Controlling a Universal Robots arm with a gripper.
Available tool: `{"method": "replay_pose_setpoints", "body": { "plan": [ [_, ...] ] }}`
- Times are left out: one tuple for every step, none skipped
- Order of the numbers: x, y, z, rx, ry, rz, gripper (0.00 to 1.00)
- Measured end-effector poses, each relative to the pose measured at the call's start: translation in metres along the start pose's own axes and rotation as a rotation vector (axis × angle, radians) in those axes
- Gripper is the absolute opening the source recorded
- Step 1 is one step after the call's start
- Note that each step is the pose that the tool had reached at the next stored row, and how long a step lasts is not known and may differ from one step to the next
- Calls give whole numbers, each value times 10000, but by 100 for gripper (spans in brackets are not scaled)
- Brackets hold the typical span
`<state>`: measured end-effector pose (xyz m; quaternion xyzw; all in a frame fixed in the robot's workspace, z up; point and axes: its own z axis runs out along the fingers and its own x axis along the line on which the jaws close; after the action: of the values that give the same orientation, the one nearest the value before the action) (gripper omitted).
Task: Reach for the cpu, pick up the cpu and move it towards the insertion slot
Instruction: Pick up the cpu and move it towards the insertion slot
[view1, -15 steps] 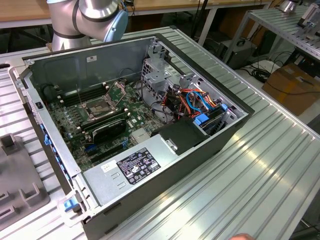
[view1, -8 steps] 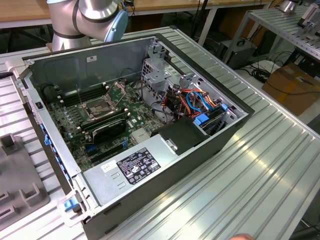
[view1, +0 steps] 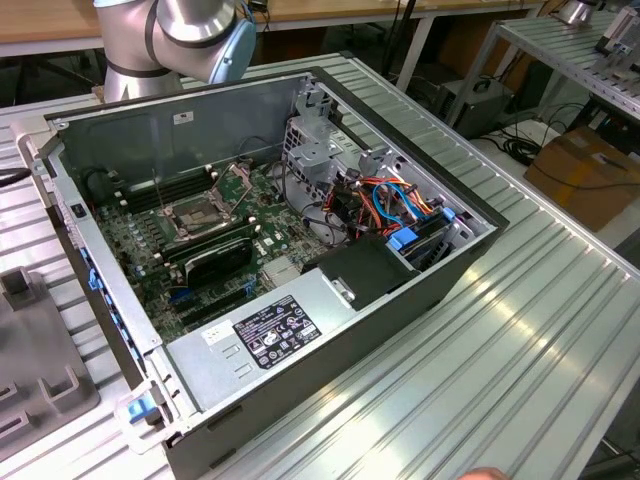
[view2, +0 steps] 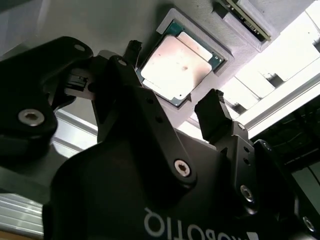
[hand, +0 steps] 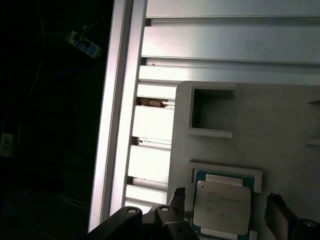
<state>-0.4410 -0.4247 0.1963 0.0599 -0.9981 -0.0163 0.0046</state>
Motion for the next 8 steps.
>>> {"method": "replay_pose_setpoints", "body": {
  "plan": [
    [0,-1,31,-1,0,0,72],
    [0,-2,59,-1,0,0,72],
    [0,-2,71,-1,0,0,72],
    [0,-3,74,-1,2,0,72],
    [0,-3,75,-2,3,0,72],
    [0,-3,76,-2,2,1,71],
    [0,-3,76,-2,3,1,64],
    [0,-3,76,-2,2,0,59]
  ]
}}
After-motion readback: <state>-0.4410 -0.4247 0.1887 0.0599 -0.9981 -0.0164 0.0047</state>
